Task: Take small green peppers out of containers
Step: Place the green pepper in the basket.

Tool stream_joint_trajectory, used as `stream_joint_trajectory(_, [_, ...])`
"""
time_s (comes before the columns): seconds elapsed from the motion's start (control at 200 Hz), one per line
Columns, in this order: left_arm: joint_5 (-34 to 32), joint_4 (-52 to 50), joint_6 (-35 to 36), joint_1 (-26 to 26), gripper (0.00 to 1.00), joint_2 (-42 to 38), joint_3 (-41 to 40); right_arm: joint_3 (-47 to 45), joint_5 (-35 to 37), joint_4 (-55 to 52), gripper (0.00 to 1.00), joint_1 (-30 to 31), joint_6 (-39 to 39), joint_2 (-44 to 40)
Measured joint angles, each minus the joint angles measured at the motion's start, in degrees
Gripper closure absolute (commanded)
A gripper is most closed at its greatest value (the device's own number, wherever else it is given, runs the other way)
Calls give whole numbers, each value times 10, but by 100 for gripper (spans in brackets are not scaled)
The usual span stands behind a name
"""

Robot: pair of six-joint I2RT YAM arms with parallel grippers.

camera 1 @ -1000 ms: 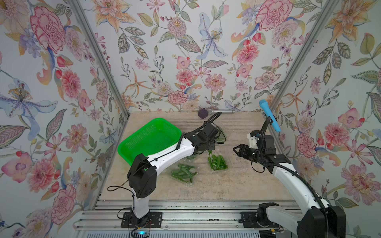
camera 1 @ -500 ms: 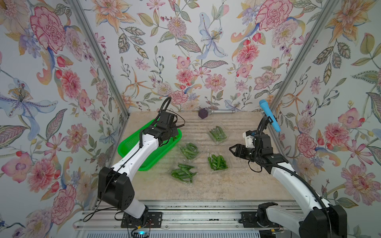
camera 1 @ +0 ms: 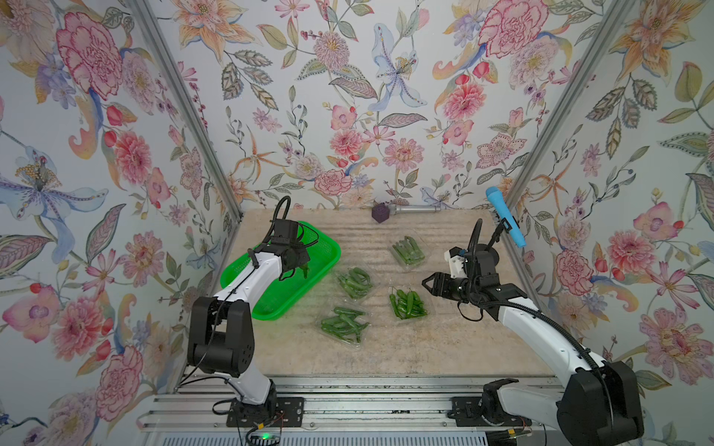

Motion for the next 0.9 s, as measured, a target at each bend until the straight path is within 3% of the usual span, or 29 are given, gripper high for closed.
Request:
stream_joint_trajectory(0.165, [3, 14, 3, 14, 71, 35, -2, 5, 0, 1, 38, 16, -4, 22])
stream_joint_trajectory(0.305, [10, 18, 11, 16, 61, 51, -2, 5, 2, 1, 38, 26, -6, 28])
stream_joint_trajectory(0.48, [8, 17, 20, 16, 59, 39, 4, 5, 11, 0, 37, 25, -12, 29])
stream_joint_trajectory(0.6, [-3, 12, 33, 2, 51, -15, 4, 5, 19, -3, 33, 13, -16, 23])
stream_joint_trajectory(0.666, [-8, 12, 40, -34, 50, -58, 9, 5, 22, -7, 32, -6, -16, 12])
stream_joint_trajectory(0.751, [-7, 23, 44, -125, 47, -92, 34, 5, 29, -14, 32, -37, -16, -2])
stream_joint_trajectory(0.901, [3, 47, 51, -287, 44, -62, 83, 5, 35, -26, 31, -90, -9, -15])
